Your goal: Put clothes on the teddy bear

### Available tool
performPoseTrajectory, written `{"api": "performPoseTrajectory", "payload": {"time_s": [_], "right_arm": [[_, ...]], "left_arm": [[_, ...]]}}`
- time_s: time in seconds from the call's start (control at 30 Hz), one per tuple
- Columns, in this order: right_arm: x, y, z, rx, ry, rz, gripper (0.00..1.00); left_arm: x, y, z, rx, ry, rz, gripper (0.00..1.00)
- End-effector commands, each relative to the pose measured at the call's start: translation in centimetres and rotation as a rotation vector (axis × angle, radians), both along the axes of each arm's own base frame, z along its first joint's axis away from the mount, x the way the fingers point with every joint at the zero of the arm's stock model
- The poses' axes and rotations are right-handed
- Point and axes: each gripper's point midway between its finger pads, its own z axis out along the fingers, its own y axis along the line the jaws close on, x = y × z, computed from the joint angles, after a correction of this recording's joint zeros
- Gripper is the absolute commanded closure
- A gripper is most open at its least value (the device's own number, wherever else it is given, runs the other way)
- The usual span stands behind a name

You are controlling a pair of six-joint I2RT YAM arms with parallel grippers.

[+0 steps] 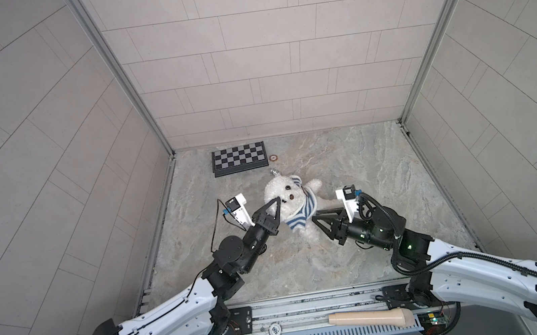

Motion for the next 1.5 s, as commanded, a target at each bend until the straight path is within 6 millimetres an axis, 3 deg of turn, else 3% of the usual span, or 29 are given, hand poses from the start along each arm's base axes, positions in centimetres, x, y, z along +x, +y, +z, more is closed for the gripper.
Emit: {"api": "performPoseTrajectory", "payload": {"time_s": [0.0, 0.53, 0.7, 0.93, 1.17, 1.47], "right_arm": [[0.2, 0.4, 2.3, 0.081, -0.018, 0.014, 0.63], [1.1, 1.8, 3.5, 0.118, -0.021, 0.046, 0.79], [1.4, 1.9, 2.8, 0.109, -0.003, 0.035, 0.82], [1.2, 1.6, 2.5, 0.101, -0.026, 0.031, 0.98], [-1.5, 2.1, 2.2, 0.077, -0.072, 0.147, 1.00], [-5.6, 5.4, 3.4, 0.071, -0.124, 0.364, 1.00]], "left_arm": [[-0.5, 0.2, 2.5, -0.093, -0.057, -0.023, 1.00], [-0.5, -0.5, 2.0, -0.099, -0.050, -0.047, 1.00], [-0.6, -0.5, 2.3, -0.106, -0.055, -0.050, 1.00], [-0.4, -0.1, 2.2, -0.124, -0.048, -0.035, 1.00], [0.0, 1.0, 1.8, -0.129, -0.019, 0.025, 1.00], [0.5, 0.4, 1.1, -0.124, 0.006, 0.029, 1.00]]}}
